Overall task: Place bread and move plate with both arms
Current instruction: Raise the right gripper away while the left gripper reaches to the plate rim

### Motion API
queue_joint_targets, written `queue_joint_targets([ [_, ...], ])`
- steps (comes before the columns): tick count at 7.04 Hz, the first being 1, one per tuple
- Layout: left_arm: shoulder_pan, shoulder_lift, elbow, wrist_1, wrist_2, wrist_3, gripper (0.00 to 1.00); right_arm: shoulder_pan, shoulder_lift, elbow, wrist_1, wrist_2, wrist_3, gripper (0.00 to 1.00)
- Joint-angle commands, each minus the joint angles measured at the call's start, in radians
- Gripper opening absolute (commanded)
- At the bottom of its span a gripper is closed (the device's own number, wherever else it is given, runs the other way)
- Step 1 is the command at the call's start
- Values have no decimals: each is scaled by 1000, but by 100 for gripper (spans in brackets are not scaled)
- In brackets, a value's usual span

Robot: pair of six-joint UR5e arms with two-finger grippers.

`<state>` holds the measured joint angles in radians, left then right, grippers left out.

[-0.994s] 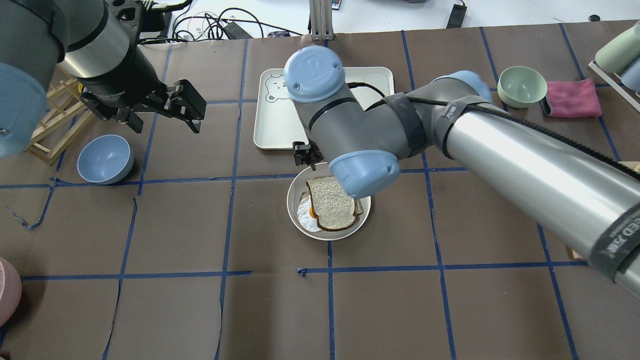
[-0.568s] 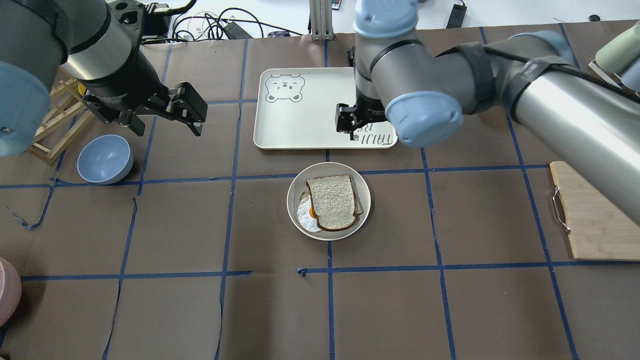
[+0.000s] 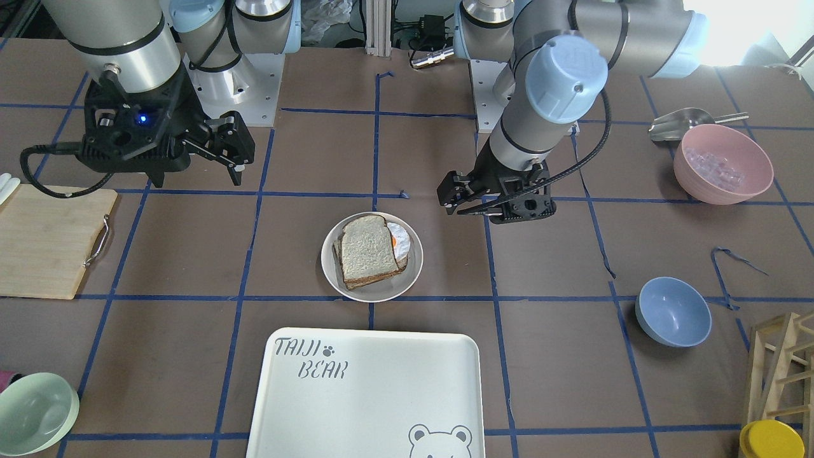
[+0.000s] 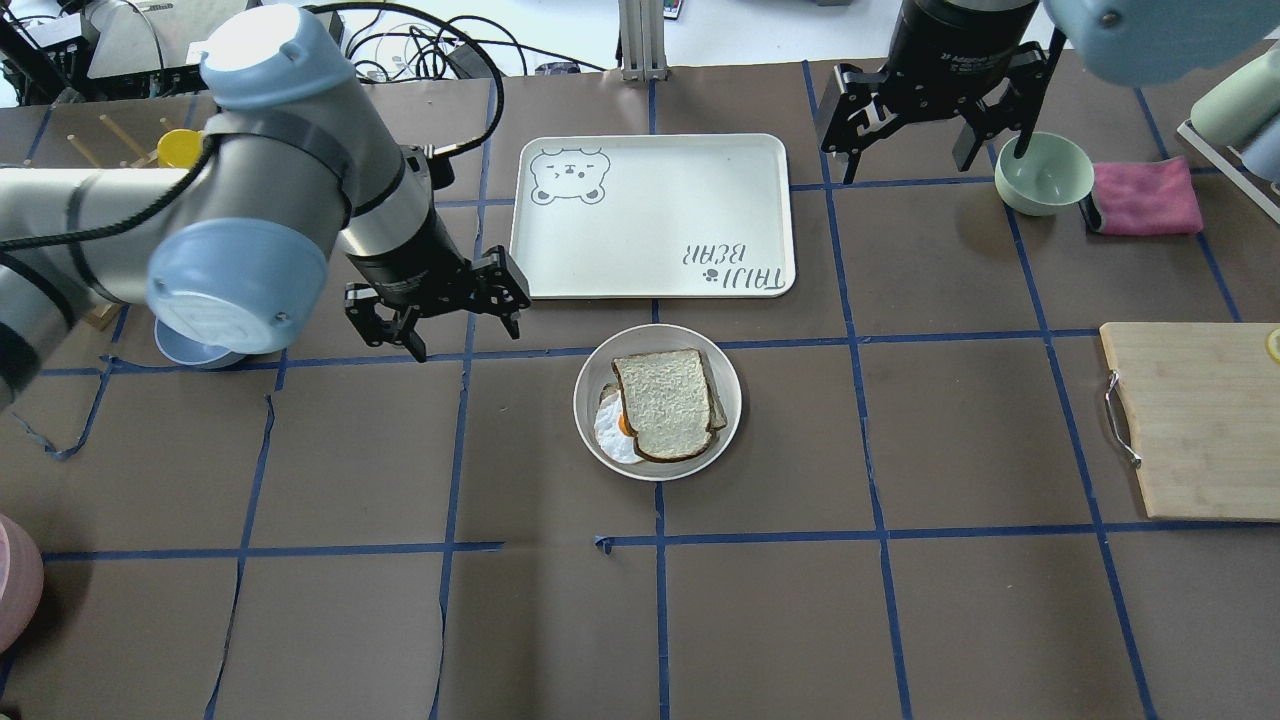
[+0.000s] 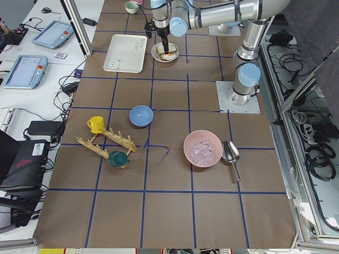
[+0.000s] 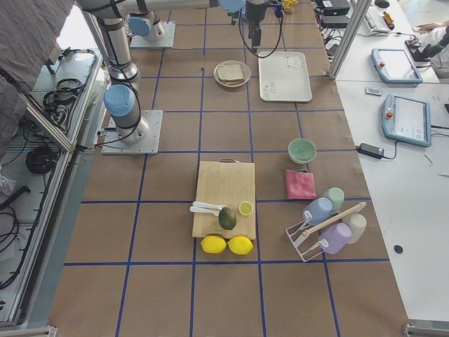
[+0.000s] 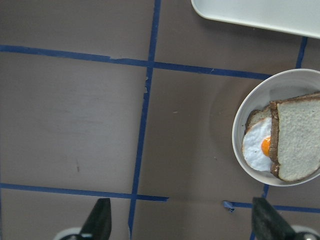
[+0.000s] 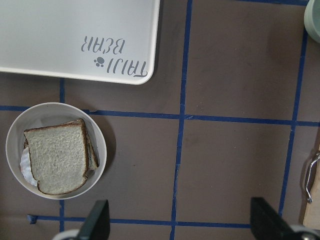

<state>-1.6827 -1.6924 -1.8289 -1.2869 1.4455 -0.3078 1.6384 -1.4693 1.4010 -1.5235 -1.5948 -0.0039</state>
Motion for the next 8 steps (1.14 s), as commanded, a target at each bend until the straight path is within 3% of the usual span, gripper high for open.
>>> queue_joint_targets([
  [1,-69,-110,-104,261,-13,-48,98,1,-25,36,-19,2,7,100],
  [3,-109,-176,-153,357,-13,-36,95,-5,-23,67,-79,-8,-10,100],
  [6,-107,-214,-179,360,-10,6,77,-6,-25,68,-72,-11,-2,100],
  [7,-106,-210,-179,362,-10,12,75,-14,-25,69,-73,-11,-11,100],
  [8,-106,-211,-182,362,-10,27,62,-26,-25,69,-72,-11,-18,100],
])
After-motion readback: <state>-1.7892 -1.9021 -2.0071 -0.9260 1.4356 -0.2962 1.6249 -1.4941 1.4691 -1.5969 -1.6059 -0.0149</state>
